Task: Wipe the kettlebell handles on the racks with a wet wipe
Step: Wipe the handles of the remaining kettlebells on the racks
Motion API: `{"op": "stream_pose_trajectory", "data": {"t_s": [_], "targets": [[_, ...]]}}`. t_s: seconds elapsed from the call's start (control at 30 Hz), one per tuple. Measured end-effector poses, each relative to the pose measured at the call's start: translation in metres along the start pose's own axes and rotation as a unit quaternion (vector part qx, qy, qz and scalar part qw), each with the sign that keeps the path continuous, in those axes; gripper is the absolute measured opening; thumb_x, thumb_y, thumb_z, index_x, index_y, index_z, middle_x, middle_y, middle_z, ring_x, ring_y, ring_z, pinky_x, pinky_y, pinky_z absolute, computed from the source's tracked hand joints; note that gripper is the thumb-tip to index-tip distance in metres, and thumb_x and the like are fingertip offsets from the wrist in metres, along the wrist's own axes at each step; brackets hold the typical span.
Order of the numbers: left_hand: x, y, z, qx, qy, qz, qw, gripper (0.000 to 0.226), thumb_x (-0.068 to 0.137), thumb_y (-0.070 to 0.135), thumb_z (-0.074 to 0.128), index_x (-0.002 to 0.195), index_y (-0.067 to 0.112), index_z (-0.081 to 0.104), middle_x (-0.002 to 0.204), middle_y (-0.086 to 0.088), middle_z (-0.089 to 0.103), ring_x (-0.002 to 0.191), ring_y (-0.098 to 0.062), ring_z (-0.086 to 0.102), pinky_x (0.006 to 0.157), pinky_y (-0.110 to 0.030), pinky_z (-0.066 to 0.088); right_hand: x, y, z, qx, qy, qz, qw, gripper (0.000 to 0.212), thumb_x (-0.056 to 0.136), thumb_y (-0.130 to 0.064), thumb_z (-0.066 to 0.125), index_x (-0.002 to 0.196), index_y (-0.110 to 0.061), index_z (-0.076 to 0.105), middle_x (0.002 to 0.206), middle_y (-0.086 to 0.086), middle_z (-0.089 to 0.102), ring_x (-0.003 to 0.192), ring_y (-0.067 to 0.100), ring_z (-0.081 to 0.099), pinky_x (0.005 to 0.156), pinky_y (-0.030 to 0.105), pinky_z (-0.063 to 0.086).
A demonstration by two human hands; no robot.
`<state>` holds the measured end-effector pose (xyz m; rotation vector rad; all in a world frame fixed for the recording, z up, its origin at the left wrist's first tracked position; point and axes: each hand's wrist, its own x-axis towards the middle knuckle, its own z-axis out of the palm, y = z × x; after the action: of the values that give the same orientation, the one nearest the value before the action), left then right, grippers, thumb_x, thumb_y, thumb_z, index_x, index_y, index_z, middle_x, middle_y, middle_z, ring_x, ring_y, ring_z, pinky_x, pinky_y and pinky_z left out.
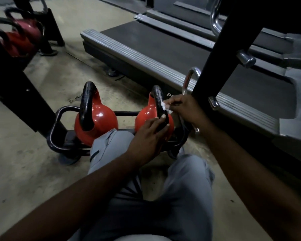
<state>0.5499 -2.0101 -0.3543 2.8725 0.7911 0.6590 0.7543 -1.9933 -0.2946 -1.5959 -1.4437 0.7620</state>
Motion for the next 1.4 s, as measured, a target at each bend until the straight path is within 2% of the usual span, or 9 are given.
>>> {"op": "stream_pose_trajectory", "data": {"t_s": [0.2, 0.33, 0.47, 0.63, 0.93, 1.03, 1.13, 1.3, 1.4], "targets": [[-0.003, -0.007, 0.0, -0.013, -0.034, -0.003, 0.999, 0.079, 0.075, 0.022, 0.077, 0.146, 0.017, 0.044, 0.159, -0.011, 0.028, 0.129, -0.03, 0.039, 0.099, -0.044, 0.045, 0.04, -0.021, -0.006, -0.247, -0.054, -0.101, 0.962, 0.014, 0.079, -0.022, 0.08, 0.094, -0.02, 0.08, 0.088, -0.003, 0.076, 0.077, 0.005, 0.068, 0.069, 0.02, 0.048], [-0.005, -0.008, 0.004, -0.024, -0.042, -0.004, 0.999, 0.074, 0.08, 0.029, 0.067, 0.148, 0.017, 0.041, 0.161, -0.01, 0.023, 0.135, -0.033, 0.035, 0.105, -0.048, 0.044, 0.027, -0.045, -0.007, -0.378, -0.174, -0.107, 0.903, 0.019, 0.081, -0.018, 0.076, 0.1, -0.021, 0.079, 0.094, -0.006, 0.071, 0.09, 0.01, 0.065, 0.084, 0.028, 0.05], [-0.003, -0.009, 0.001, -0.027, -0.034, 0.0, 0.999, 0.07, 0.081, 0.038, 0.048, 0.146, 0.015, 0.044, 0.159, -0.011, 0.027, 0.135, -0.034, 0.035, 0.103, -0.048, 0.042, 0.054, -0.072, 0.012, -0.449, -0.188, -0.087, 0.869, 0.02, 0.082, -0.012, 0.07, 0.1, -0.017, 0.079, 0.102, -0.001, 0.074, 0.098, 0.018, 0.067, 0.078, 0.021, 0.043], [-0.004, -0.012, 0.011, -0.009, -0.012, 0.018, 1.0, 0.061, 0.089, 0.034, 0.045, 0.147, 0.015, 0.042, 0.16, -0.011, 0.026, 0.135, -0.035, 0.036, 0.106, -0.048, 0.041, 0.053, -0.076, 0.056, -0.638, -0.224, -0.099, 0.73, 0.018, 0.085, -0.01, 0.058, 0.094, -0.001, 0.071, 0.101, 0.014, 0.07, 0.095, 0.031, 0.066, 0.083, 0.036, 0.055], [-0.004, -0.027, 0.002, -0.079, 0.006, 0.027, 0.996, 0.05, 0.093, 0.029, 0.043, 0.141, 0.018, 0.052, 0.156, -0.007, 0.035, 0.137, -0.034, 0.037, 0.105, -0.045, 0.041, 0.039, -0.059, 0.025, -0.498, -0.028, -0.033, 0.866, 0.015, 0.084, -0.018, 0.068, 0.095, -0.013, 0.076, 0.094, 0.007, 0.07, 0.091, 0.026, 0.066, 0.073, 0.028, 0.045], [0.007, -0.034, 0.0, -0.103, 0.023, 0.041, 0.994, 0.043, 0.096, 0.025, 0.05, 0.138, 0.017, 0.055, 0.155, -0.009, 0.037, 0.143, -0.031, 0.033, 0.111, -0.045, 0.037, 0.032, -0.039, 0.009, -0.171, 0.018, 0.093, 0.981, 0.006, 0.08, -0.014, 0.074, 0.085, -0.016, 0.075, 0.082, 0.002, 0.07, 0.077, 0.019, 0.069, 0.073, 0.031, 0.054], [0.019, -0.04, 0.001, -0.098, 0.048, 0.055, 0.993, 0.036, 0.097, 0.025, 0.054, 0.132, 0.017, 0.061, 0.152, -0.011, 0.042, 0.143, -0.03, 0.033, 0.113, -0.04, 0.035, 0.047, -0.021, 0.017, 0.084, 0.074, 0.192, 0.975, 0.016, 0.085, 0.006, 0.058, 0.079, -0.006, 0.066, 0.077, 0.016, 0.066, 0.07, 0.023, 0.065, 0.062, 0.028, 0.056], [0.025, -0.052, 0.007, -0.093, 0.05, 0.084, 0.991, 0.034, 0.099, 0.028, 0.055, 0.131, 0.021, 0.06, 0.156, -0.01, 0.036, 0.148, -0.028, 0.026, 0.11, -0.047, 0.039, 0.041, -0.011, 0.025, 0.001, 0.12, 0.146, 0.982, 0.014, 0.075, -0.026, 0.072, 0.078, -0.013, 0.076, 0.071, 0.007, 0.073, 0.069, 0.02, 0.07, 0.069, 0.035, 0.058], [0.025, -0.05, 0.011, -0.107, 0.085, 0.08, 0.987, 0.031, 0.098, 0.026, 0.057, 0.128, 0.018, 0.064, 0.153, -0.011, 0.04, 0.147, -0.027, 0.028, 0.111, -0.042, 0.039, 0.051, -0.024, 0.029, -0.144, 0.139, 0.061, 0.978, 0.013, 0.079, -0.03, 0.072, 0.081, -0.019, 0.078, 0.075, -0.005, 0.073, 0.073, 0.01, 0.069, 0.075, 0.03, 0.056]]}}
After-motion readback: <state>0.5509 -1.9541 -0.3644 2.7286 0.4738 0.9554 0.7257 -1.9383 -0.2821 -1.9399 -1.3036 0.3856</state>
